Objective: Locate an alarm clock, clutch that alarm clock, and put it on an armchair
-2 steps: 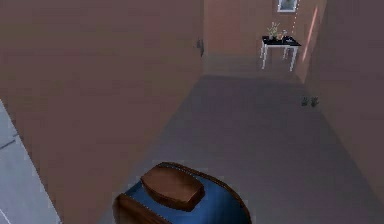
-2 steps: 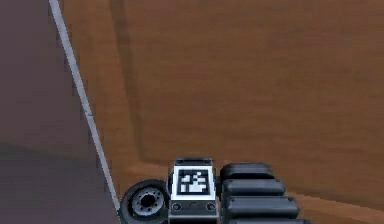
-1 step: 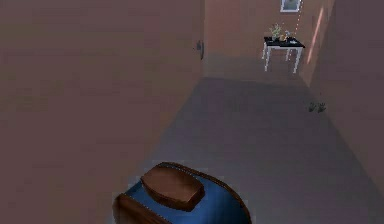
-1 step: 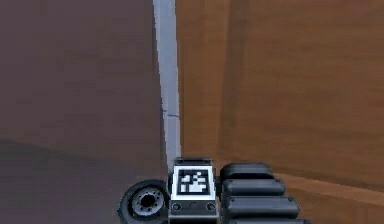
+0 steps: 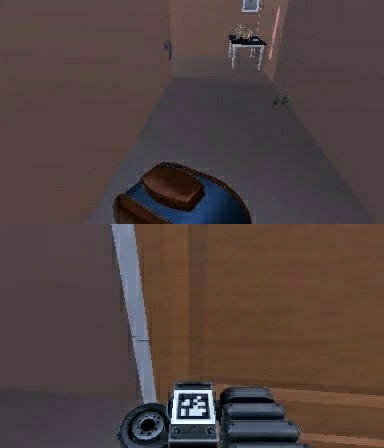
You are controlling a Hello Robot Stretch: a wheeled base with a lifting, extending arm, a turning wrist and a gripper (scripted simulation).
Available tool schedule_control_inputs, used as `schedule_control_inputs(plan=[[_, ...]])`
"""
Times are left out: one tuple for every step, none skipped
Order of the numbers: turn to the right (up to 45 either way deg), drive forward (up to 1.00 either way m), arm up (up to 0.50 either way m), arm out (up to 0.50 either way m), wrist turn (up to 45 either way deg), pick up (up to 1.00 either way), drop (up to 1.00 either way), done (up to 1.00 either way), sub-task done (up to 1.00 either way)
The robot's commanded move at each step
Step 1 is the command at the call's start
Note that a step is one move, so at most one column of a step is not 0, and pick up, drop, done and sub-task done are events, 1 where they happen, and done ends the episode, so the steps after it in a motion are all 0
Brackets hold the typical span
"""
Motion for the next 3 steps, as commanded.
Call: schedule_control_inputs(plan=[[0.0,1.0,0.0,0.0,0.0,0.0,0.0,0.0,0.0],[0.0,1.0,0.0,0.0,0.0,0.0,0.0,0.0,0.0],[3.0,0.0,0.0,0.0,0.0,0.0,0.0,0.0,0.0]])
